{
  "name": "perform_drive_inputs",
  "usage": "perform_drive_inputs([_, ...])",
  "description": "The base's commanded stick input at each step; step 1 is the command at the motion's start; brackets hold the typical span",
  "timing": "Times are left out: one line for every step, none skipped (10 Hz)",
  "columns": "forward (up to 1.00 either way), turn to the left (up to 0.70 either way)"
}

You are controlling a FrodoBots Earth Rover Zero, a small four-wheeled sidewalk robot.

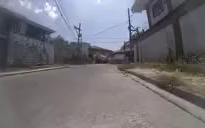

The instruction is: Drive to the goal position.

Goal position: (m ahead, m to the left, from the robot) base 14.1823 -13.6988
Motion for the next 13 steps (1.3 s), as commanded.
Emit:
perform_drive_inputs([0.70,0.00])
perform_drive_inputs([0.70,0.00])
perform_drive_inputs([0.70,0.00])
perform_drive_inputs([0.70,0.00])
perform_drive_inputs([0.70,0.00])
perform_drive_inputs([0.70,0.00])
perform_drive_inputs([0.70,0.00])
perform_drive_inputs([0.70,0.00])
perform_drive_inputs([0.70,0.00])
perform_drive_inputs([0.70,0.00])
perform_drive_inputs([0.70,0.00])
perform_drive_inputs([0.70,0.00])
perform_drive_inputs([0.70,0.00])
